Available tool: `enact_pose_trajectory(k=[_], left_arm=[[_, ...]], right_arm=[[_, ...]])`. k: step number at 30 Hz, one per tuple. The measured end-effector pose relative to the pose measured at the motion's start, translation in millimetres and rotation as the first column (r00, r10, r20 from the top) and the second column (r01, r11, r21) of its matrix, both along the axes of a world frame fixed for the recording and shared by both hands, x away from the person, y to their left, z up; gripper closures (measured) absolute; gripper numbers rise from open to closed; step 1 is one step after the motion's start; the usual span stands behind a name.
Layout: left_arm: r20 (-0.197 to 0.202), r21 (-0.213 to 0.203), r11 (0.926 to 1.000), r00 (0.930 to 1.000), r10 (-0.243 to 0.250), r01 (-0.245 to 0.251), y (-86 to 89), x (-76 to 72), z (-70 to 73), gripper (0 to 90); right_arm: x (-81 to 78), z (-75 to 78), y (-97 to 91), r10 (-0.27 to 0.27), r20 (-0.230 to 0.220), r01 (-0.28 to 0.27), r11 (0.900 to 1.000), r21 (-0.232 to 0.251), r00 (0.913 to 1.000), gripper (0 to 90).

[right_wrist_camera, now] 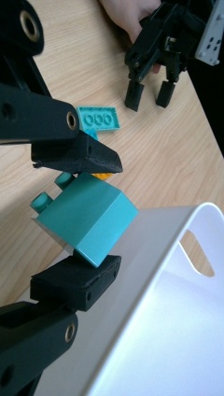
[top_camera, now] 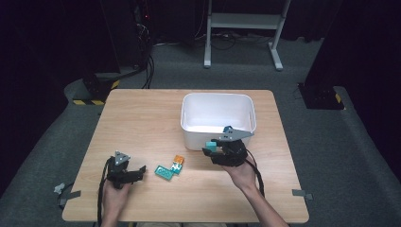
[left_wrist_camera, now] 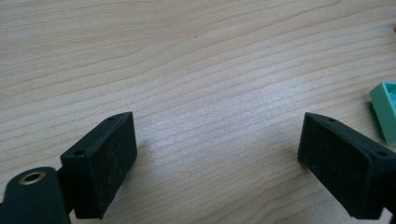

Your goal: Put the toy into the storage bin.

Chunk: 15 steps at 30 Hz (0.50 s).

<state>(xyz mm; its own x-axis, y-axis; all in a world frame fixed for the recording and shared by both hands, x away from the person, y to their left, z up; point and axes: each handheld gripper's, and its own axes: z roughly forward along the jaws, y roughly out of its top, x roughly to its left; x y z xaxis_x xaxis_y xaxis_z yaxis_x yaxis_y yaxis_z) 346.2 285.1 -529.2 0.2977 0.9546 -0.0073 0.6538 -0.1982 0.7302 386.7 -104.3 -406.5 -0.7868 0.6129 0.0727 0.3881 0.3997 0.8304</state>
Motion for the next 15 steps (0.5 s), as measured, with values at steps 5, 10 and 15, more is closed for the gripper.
enact_pose_trajectory(k=[5, 10, 15], left_arm=[[0.000, 0.000, 1.0000, 1.0000, 0.000, 0.000, 0.0, 0.0, 0.0, 11.5], [0.000, 0.000, 1.0000, 1.0000, 0.000, 0.000, 0.0, 0.0, 0.0, 11.5], [0.000, 0.000, 1.0000, 1.0000, 0.000, 0.000, 0.0, 0.0, 0.0, 11.5]], right_arm=[[3.5, 9.5, -3.7, -0.002, 0.003, 0.002, 0.9999, 0.014, 1.0000, 49.4], [9.9, 18.8, -9.2, -0.012, 0.001, 0.012, 0.9993, 0.036, 0.9999, 49.4], [18.8, 27.7, -16.1, -0.026, -0.004, 0.026, 0.9980, 0.057, 0.9997, 49.4]])
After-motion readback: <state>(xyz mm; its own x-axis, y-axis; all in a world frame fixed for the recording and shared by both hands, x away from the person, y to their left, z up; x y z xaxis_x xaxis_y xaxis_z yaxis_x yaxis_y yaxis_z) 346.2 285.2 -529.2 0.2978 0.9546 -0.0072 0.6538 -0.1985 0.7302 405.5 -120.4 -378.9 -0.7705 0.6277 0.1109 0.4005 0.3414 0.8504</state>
